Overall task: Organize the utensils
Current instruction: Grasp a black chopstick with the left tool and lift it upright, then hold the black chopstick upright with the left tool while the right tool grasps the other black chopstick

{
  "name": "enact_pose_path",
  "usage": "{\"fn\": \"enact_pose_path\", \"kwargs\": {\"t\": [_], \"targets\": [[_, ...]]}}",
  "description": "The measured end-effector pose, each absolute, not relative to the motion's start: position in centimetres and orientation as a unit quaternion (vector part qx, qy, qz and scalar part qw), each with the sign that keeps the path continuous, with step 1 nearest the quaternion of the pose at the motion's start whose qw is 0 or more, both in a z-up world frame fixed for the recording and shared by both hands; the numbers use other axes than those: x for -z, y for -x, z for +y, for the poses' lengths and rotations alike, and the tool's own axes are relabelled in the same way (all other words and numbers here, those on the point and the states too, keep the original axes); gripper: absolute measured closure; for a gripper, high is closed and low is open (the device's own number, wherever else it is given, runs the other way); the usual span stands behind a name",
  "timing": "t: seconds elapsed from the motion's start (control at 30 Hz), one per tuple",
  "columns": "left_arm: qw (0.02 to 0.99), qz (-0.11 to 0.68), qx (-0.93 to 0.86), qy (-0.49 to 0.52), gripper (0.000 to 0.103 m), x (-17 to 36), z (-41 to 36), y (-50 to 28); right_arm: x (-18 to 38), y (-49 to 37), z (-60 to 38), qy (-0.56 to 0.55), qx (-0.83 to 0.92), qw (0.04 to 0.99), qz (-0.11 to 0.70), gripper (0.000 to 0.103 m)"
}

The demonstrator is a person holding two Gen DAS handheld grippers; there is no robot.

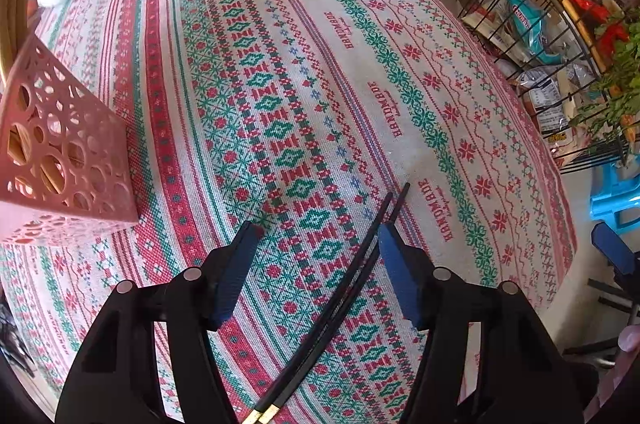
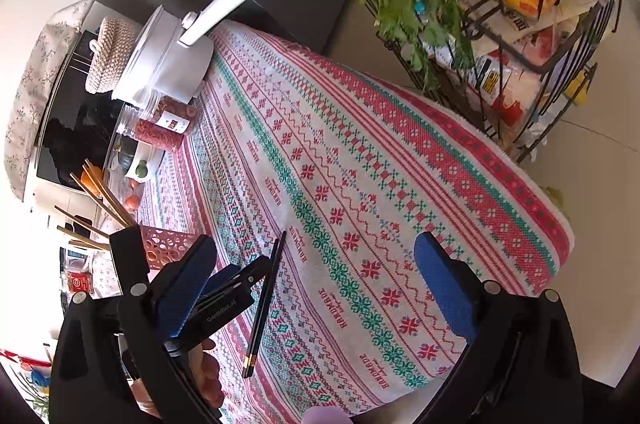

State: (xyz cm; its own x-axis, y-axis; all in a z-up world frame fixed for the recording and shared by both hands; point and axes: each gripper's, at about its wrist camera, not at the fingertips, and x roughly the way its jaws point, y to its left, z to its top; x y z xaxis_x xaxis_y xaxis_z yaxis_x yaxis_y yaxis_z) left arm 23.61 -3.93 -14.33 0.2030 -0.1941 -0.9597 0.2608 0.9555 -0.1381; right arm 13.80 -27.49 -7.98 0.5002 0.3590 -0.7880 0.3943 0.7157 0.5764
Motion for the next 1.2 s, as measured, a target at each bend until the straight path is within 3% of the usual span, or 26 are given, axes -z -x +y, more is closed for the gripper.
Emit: {"fn": "enact_pose_path", "kwargs": {"t": [0.33, 0.43, 0.57, 0.83, 1.2], "targets": [[0.782, 0.605, 0.137, -0.063, 0.052, 14.4, -5.0, -23.0, 8.3, -14.1, -27.5, -0.383, 0.011, 0.775, 0.503, 0.007], [0.787, 0.593, 0.136, -0.102, 0.065, 14.4, -6.2, -22.3, 8.6, -14.1, -27.6, -0.387, 0.008, 0.770, 0.508, 0.007], [0.791, 0.578, 0.158, -0.126, 0.095, 14.3, -7.6, -21.1, 8.5, -14.3, -27.3, -0.368, 0.020, 0.778, 0.509, 0.007], [0.825, 0.531, 0.155, -0.119, 0.097, 12.3, -5.1, -18.5, 9.9, -15.3, -25.9, -0.366, 0.027, 0.766, 0.528, 0.007], [0.914, 0.384, 0.131, -0.010, 0.099, 0.6, 4.7, -11.7, 11.8, -18.1, -17.9, -0.233, 0.063, 0.799, 0.552, 0.007]]}}
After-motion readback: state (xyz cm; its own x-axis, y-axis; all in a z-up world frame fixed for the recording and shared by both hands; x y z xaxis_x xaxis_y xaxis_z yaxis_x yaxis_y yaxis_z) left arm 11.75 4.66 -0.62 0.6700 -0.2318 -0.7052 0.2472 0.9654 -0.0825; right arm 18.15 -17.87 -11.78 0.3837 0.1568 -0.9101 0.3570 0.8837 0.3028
